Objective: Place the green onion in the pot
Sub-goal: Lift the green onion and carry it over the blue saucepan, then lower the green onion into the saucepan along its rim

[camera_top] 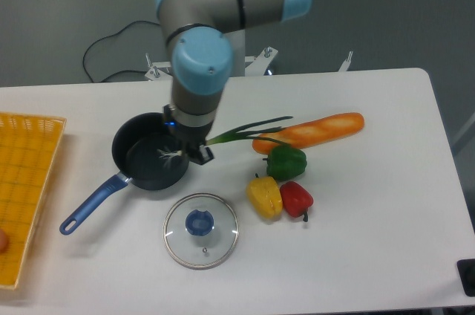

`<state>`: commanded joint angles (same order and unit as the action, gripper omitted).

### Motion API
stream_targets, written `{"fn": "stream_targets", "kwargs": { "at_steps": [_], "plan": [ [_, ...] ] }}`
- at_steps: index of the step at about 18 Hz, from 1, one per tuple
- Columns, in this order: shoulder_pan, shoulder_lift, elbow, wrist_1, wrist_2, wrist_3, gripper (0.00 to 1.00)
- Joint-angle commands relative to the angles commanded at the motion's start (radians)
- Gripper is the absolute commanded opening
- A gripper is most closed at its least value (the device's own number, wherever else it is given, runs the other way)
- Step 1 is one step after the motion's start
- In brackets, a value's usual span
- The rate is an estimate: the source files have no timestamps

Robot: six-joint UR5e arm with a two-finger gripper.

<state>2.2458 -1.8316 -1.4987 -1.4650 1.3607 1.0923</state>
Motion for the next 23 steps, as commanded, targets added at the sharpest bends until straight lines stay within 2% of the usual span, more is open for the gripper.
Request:
{"fn": "stream_targets", "kwargs": {
  "at_steps": [6, 10, 13, 17, 23],
  "plan": [
    [-0.02, 0.023, -0.006, 0.002, -0.098, -0.073, 0.18],
    [-0.038, 0.025, 0.029, 0.023, -0.132, -0.155, 0.18],
    [-0.04, 0.023, 0.055, 0.028, -0.155, -0.161, 0.18],
    [-0.041, 0.023, 0.052, 0.032, -0.259, -0.244, 0.18],
    [-0.037, 0.047, 0.058, 0.032, -0.265, -0.252, 0.18]
  ]
}}
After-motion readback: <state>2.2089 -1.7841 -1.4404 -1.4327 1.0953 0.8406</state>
